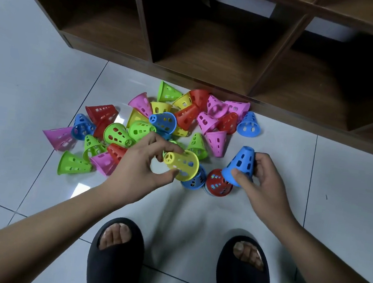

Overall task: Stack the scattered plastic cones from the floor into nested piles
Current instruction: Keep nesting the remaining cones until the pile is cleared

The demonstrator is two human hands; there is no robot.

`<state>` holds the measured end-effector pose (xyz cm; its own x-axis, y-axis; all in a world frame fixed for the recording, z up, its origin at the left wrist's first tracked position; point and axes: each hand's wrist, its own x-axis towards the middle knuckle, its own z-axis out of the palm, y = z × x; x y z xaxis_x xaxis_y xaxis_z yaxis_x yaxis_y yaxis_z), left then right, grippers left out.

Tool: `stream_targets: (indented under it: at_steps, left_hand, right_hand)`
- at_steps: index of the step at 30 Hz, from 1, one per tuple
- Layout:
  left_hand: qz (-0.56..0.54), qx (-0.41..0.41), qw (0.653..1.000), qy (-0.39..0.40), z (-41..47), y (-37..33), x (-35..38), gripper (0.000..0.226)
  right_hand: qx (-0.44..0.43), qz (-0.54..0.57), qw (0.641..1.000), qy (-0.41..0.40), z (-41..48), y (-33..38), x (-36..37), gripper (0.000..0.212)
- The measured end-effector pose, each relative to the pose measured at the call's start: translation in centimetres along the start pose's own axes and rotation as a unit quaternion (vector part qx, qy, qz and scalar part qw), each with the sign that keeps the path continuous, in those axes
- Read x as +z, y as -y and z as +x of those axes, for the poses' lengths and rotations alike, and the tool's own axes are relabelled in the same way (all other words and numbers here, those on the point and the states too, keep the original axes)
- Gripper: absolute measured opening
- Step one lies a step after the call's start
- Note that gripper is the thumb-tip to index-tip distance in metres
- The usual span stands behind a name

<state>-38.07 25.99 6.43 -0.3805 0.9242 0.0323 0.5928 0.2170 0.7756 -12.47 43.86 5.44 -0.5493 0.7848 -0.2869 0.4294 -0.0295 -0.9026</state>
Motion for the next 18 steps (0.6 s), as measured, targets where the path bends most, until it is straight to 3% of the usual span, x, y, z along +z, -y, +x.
stream_targets:
  at_steps: [10, 18]
  left_hand:
    - [0.024, 0.046, 0.996, 0.077, 0.0, 1.1, 5.0, 0.048]
    - [0.06, 0.024, 0.994, 0.089, -0.3, 3.1, 6.3, 0.054]
  right_hand:
    - [-0.119, -0.178, 0.976, 0.041, -1.7, -1.7, 1.9, 0.046]
    - [-0.13, -0.191, 0.97, 0.078, -0.7, -3.6, 1.5, 0.04]
